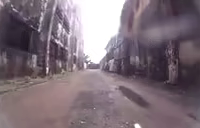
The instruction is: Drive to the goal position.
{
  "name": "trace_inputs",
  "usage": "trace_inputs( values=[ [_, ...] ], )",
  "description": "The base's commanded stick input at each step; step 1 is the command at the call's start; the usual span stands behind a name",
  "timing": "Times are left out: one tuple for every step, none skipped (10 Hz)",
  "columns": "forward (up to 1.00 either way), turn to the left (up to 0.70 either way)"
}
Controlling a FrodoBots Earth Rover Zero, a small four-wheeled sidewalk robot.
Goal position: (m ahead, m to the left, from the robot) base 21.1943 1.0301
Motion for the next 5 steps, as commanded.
trace_inputs(
  values=[
    [0.70,0.32],
    [0.70,0.35],
    [0.70,0.35],
    [0.70,0.35],
    [0.70,0.00]
  ],
)
